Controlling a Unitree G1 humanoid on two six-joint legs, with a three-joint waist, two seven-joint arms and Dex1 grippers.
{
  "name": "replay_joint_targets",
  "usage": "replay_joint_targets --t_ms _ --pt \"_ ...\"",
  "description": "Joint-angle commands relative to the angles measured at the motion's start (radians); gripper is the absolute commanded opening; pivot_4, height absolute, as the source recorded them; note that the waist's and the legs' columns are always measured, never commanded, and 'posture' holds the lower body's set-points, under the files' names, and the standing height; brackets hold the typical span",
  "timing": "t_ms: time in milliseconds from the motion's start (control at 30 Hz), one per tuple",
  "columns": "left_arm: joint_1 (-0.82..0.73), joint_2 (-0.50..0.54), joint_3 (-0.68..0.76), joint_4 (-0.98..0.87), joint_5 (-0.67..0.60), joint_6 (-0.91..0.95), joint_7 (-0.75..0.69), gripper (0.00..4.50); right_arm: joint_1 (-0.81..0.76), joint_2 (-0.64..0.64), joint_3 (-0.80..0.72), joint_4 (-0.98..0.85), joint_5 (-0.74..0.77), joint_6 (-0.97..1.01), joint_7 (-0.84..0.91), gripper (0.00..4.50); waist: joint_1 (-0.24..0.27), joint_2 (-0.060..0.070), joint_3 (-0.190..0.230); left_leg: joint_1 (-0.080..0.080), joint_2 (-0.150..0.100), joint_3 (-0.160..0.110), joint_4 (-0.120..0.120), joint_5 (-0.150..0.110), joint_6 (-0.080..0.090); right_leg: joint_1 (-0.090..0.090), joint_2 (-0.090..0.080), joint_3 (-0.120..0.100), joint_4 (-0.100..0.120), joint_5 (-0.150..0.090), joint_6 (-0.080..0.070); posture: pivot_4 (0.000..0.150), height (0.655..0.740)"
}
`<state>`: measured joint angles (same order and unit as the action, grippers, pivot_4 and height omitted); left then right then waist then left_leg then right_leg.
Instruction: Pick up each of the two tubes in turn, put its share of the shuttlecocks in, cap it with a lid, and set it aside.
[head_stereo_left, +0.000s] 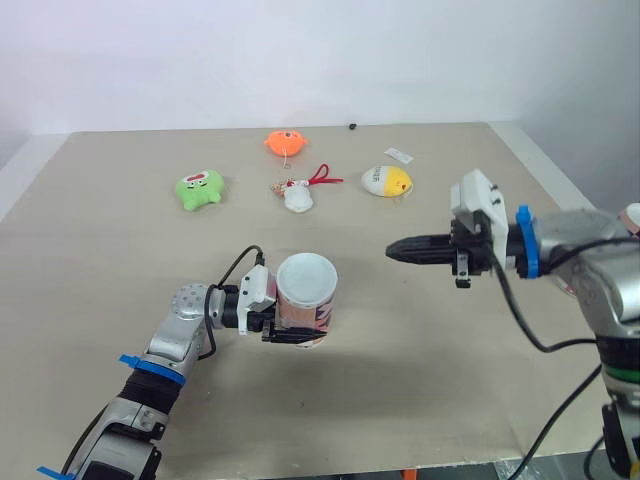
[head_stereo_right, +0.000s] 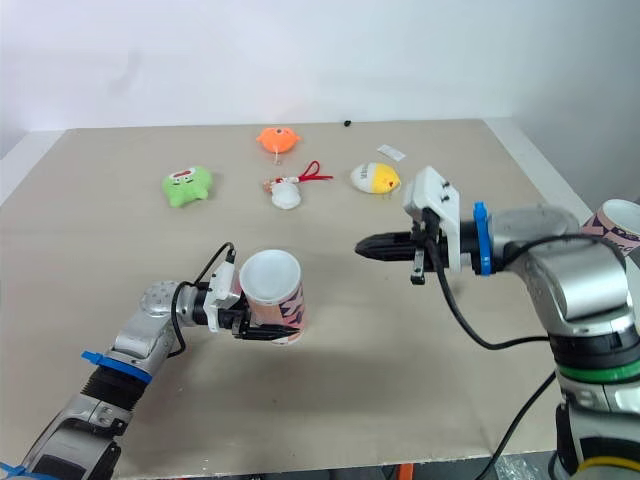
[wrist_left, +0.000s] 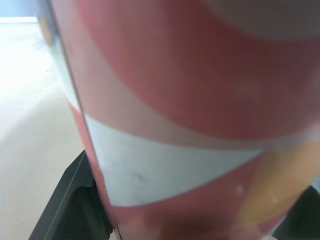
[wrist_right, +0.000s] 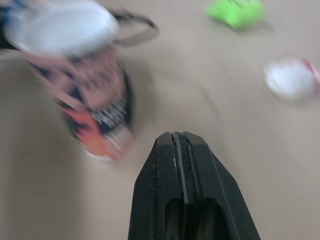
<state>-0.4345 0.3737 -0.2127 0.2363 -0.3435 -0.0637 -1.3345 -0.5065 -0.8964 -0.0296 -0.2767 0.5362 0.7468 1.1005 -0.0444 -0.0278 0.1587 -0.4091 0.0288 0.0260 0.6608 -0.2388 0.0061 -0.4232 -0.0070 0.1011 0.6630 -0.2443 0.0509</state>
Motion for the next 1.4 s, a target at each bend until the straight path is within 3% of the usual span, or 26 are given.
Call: replay_joint_targets --t_ms 33,67,100,133,333,500,700,733,933,1133,1400 --pt "0.004 0.019 0.014 0.017 0.003 0.006 -0.009 3.38 0.073 0.004 -0.056 -0.106 0.013 0.009 -0.069 0.00 -0.003 0.000 0.000 0.000 0.000 0.000 -0.001 0.000 0.000 0.000 0.000 0.001 0.000 0.000 0.000 0.150 0.7400" --pt "0.002 0.019 0.016 0.024 0.002 0.005 -0.012 4.08 0.087 0.005 -0.055 -0.115 0.012 0.010 -0.080 0.00 -0.003 0.000 0.000 0.001 0.000 0.000 -0.001 0.000 0.000 -0.001 0.002 0.002 0.000 0.000 0.000 0.150 0.7400" --pt "-0.001 0.019 0.019 0.030 -0.003 0.011 -0.016 4.08 0.097 0.006 -0.055 -0.119 0.013 0.013 -0.089 0.00 -0.004 0.001 0.001 0.001 0.000 0.000 -0.001 0.000 0.000 -0.001 0.002 0.002 0.000 0.000 0.000 0.150 0.7400" --pt "-0.002 0.020 0.021 0.034 -0.007 0.016 -0.020 4.46 0.103 0.008 -0.055 -0.123 0.015 0.016 -0.096 0.00 -0.004 -0.001 0.002 0.001 0.000 0.001 -0.001 0.000 0.000 -0.001 0.002 0.003 0.000 0.000 0.000 0.150 0.7400" --pt "-0.003 0.013 0.054 0.012 -0.028 0.006 -0.002 4.46 0.145 0.006 -0.069 -0.131 0.059 0.032 -0.098 0.00 -0.001 -0.003 0.003 -0.001 0.000 0.000 -0.002 0.000 0.000 -0.001 0.002 0.002 0.000 -0.001 0.001 0.150 0.7400" --pt "0.065 0.093 0.079 -0.115 -0.075 0.085 -0.035 4.50 0.175 -0.013 -0.047 -0.133 0.067 0.016 -0.066 1.41 -0.002 -0.003 0.003 -0.002 0.000 -0.001 -0.002 -0.001 -0.001 -0.001 0.001 0.002 -0.002 -0.001 0.002 0.150 0.7400" --pt "0.178 0.226 0.163 -0.274 -0.121 0.153 -0.015 4.50 0.235 -0.026 -0.056 -0.147 0.087 0.007 -0.029 4.27 0.001 -0.004 0.004 -0.001 0.001 -0.002 -0.005 -0.001 -0.001 -0.001 0.000 0.000 -0.003 -0.003 0.001 0.150 0.7400" --pt "0.204 0.249 0.196 -0.309 -0.138 0.176 -0.004 4.50 0.246 -0.024 -0.059 -0.154 0.092 0.005 -0.027 4.48 0.000 -0.005 0.004 -0.002 0.001 -0.002 -0.005 -0.001 -0.001 -0.001 0.000 0.000 -0.003 -0.003 0.001 0.150 0.7400" --pt "0.356 0.357 0.383 -0.457 -0.236 0.279 0.081 4.50 0.258 0.055 -0.030 -0.153 0.107 -0.001 -0.078 4.48 -0.003 -0.005 0.005 -0.001 0.002 -0.001 -0.005 -0.002 -0.002 -0.001 0.000 0.000 -0.003 -0.003 0.000 0.150 0.7400" --pt "0.470 0.392 0.591 -0.663 -0.536 0.534 0.229 4.50 0.217 0.151 0.138 -0.127 0.008 -0.059 -0.100 4.48 -0.003 -0.009 0.008 0.000 0.003 -0.001 -0.005 -0.001 -0.002 0.000 -0.001 -0.002 -0.003 -0.003 -0.001 0.150 0.7400" --pt "0.576 0.399 0.665 -0.764 -0.594 0.540 0.224 4.50 0.099 0.271 0.290 0.008 -0.086 -0.157 -0.055 4.48 -0.003 -0.009 0.008 0.001 0.003 0.000 -0.005 -0.001 -0.003 -0.001 -0.002 -0.003 -0.003 -0.002 -0.003 0.150 0.7400"
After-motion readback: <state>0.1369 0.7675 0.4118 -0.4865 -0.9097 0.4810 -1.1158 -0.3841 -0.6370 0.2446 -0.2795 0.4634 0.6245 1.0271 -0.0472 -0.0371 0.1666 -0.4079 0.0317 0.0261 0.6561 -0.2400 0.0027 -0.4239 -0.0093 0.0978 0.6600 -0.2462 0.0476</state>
